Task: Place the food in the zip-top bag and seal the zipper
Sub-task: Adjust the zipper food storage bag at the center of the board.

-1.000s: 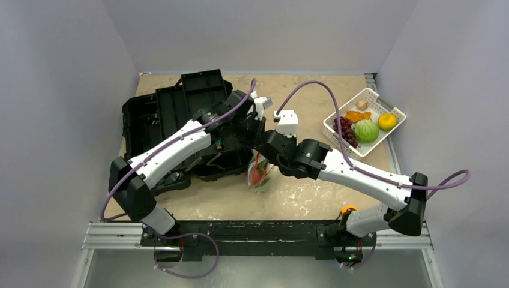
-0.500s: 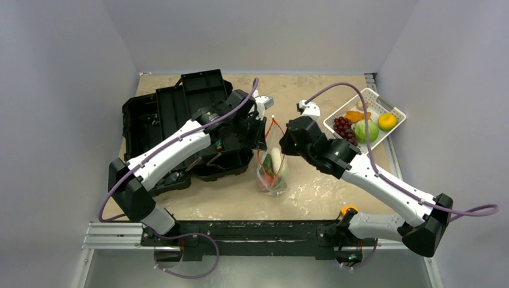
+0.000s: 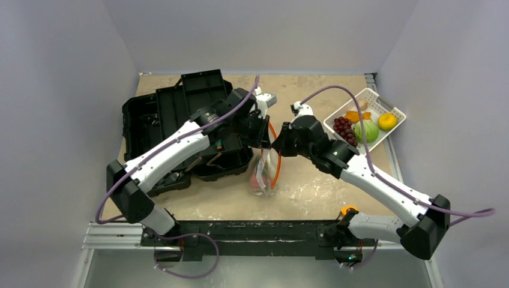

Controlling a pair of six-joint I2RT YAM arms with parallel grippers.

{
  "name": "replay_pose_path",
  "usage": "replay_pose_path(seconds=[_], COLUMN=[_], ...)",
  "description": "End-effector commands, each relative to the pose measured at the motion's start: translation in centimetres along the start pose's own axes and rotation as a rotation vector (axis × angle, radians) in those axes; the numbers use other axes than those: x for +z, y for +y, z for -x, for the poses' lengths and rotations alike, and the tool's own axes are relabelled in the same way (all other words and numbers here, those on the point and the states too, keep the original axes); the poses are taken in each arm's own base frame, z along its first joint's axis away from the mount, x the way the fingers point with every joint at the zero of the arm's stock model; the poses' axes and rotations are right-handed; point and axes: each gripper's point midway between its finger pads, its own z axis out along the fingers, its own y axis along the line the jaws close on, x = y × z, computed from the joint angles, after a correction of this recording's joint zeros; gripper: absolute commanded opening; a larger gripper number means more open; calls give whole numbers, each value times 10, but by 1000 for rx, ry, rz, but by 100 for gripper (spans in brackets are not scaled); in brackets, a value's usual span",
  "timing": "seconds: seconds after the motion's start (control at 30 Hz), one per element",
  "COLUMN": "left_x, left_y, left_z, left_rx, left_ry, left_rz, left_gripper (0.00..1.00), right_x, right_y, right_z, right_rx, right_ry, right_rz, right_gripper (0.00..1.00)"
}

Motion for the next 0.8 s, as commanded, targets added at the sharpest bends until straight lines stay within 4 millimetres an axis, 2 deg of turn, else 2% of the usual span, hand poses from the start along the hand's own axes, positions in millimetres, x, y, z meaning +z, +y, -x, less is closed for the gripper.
replay_pose_path(seconds=[0.0,0.1,0.2,0.3,0.5,0.6,0.77], left_x=[-1,-10,-10,-6,-4,-4,-1], left_y=[1,5,8,9,9,10,12], left_z=[-10,-4,-4,-6,-7,-7,-9], left_rx=[-16,10,13,4,1,-1,-3], left_ry=[27,-16,-15,0,6,6,12], left_rz=[-7,28,47,42,43,45,52], left_gripper=[0,0,0,0,0,0,0], right_x=[12,2,-6,-13,-33,-43,-74], right_y=[-1,-2,-6,-2,8,4,-22], right_z=[-9,5,15,25,52,70,120], right_rx=[-23,-47,-91,-136,-193,-230,-300], right_ry=[43,5,-12,-17,-75,-124,-249], right_rz=[10,-5,-42,-35,-18,-63,-293], right_gripper=[0,1,19,37,58,61,66])
